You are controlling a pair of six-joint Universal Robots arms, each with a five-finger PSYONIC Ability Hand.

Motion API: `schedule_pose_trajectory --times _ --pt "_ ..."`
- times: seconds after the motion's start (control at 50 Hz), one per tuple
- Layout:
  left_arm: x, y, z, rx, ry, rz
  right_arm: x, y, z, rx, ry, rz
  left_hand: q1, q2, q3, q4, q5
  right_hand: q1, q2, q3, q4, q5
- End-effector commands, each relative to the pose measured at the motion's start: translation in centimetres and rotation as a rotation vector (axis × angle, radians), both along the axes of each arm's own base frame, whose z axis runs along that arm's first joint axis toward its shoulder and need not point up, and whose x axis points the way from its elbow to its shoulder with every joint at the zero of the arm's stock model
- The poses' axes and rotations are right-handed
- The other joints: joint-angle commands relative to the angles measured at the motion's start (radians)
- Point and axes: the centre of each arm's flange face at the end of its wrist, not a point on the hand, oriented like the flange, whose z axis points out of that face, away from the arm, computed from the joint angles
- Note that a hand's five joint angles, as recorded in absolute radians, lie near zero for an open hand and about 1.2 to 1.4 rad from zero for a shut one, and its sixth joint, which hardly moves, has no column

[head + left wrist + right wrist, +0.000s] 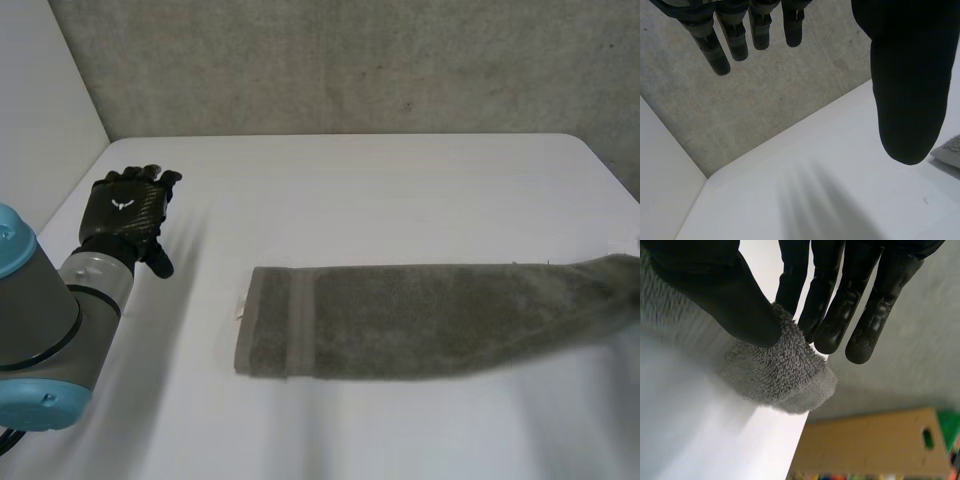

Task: Fold the laundry

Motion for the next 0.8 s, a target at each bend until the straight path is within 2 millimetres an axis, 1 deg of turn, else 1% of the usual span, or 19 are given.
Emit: schedule_pose_trajectory --times 0.02,0.04,0.06,0.1,0.12,0.16,0.26,0.28,0.32,0.36,0.46,0.48,0.5,0.54,0.58,0.6,0.7,0.76,0.8 --pt "0.0 0.0 0.2 -0.006 0.002 0.001 10.0 3.2 4.7 -0.230 -0.102 0.330 -0.003 0.009 0.008 0.006 -0.032 0.446 0.221 0.216 0.203 0.246" --pt "0.0 0.1 0.4 -0.010 0.004 0.001 12.5 4.5 5.1 -0.265 -0.107 0.421 -0.003 0.009 0.008 0.006 -0.032 0.446 0.221 0.216 0.203 0.246" --pt "0.0 0.1 0.4 -0.010 0.004 0.001 12.6 4.6 5.1 -0.265 -0.107 0.422 -0.003 0.009 0.008 0.006 -0.032 0.446 0.221 0.216 0.203 0.246" --pt "0.1 0.3 0.5 -0.016 0.006 0.001 18.1 8.4 5.0 -0.306 -0.135 0.638 -0.003 0.009 0.008 0.006 -0.032 0.446 0.221 0.216 0.203 0.246" --pt "0.1 0.3 0.5 -0.016 0.006 0.001 18.1 8.4 5.0 -0.306 -0.135 0.639 -0.003 0.009 0.008 0.006 -0.032 0.446 0.221 0.216 0.203 0.246" --pt "0.1 0.3 0.6 -0.019 0.007 0.001 22.9 12.3 3.3 -0.289 -0.163 0.845 -0.003 0.009 0.008 0.006 -0.032 0.446 0.221 0.216 0.203 0.246" --pt "0.0 0.4 0.7 -0.025 0.007 -0.002 27.3 17.1 0.2 -0.219 -0.176 1.066 -0.003 0.009 0.008 0.006 -0.032 0.446 0.221 0.216 0.203 0.246" --pt "0.0 0.4 0.7 -0.025 0.007 -0.003 27.3 17.1 0.1 -0.218 -0.176 1.067 -0.003 0.009 0.008 0.006 -0.032 0.446 0.221 0.216 0.203 0.246" --pt "0.0 0.4 0.7 -0.022 0.008 -0.002 29.0 19.7 -3.0 -0.132 -0.164 1.169 -0.003 0.009 0.008 0.006 -0.032 0.446 0.221 0.216 0.203 0.246" --pt "0.0 0.4 0.7 -0.023 0.006 -0.004 29.7 21.0 -4.4 -0.098 -0.154 1.216 -0.003 0.009 0.008 0.006 -0.032 0.446 0.221 0.216 0.203 0.246" --pt "0.0 0.6 0.4 -0.015 0.005 -0.004 30.3 22.7 -7.5 -0.034 -0.096 1.265 -0.003 0.009 0.008 0.006 -0.032 0.392 0.167 0.162 0.149 0.192" --pt "0.0 0.6 0.3 -0.012 0.003 -0.007 30.3 22.7 -7.6 -0.028 -0.087 1.264 -0.003 0.009 0.008 0.006 -0.032 0.022 -0.202 -0.208 -0.221 -0.178" --pt "-0.1 0.6 0.3 -0.012 0.003 -0.007 30.3 22.7 -7.6 -0.028 -0.087 1.264 -0.003 0.009 0.008 0.006 -0.032 0.018 -0.206 -0.211 -0.224 -0.182" --pt "-0.2 0.8 0.3 -0.011 0.002 -0.012 30.1 22.6 -6.3 -0.057 -0.100 1.248 -0.003 0.009 0.008 0.006 -0.032 -0.651 -0.875 -0.881 -0.894 -0.851" --pt "-0.5 1.1 0.0 -0.004 0.000 -0.024 29.9 22.0 -4.8 -0.092 -0.120 1.226 -0.003 0.009 0.008 0.006 -0.032 -0.776 -1.000 -1.006 -1.018 -0.976" --pt "-0.5 1.1 0.0 -0.004 0.000 -0.024 29.9 22.0 -4.8 -0.093 -0.120 1.226 -0.003 0.009 0.008 0.006 -0.032 -0.776 -1.000 -1.006 -1.018 -0.976" --pt "-1.4 1.8 -0.1 -0.015 0.004 -0.058 26.3 16.3 -0.5 -0.119 -0.295 0.971 -0.003 0.009 0.008 0.006 -0.032 -0.776 -1.000 -1.006 -1.018 -0.976" --pt "-1.8 2.2 -0.3 -0.015 0.004 -0.075 25.3 15.6 0.3 -0.097 -0.362 0.920 -0.003 0.009 0.008 0.006 -0.032 -0.776 -1.000 -1.006 -1.018 -0.976" --pt "-2.8 3.2 -0.3 -0.021 0.005 -0.116 23.1 14.5 1.1 -0.019 -0.471 0.814 -0.003 0.009 0.008 0.006 -0.032 -0.776 -1.000 -1.006 -1.018 -0.976"
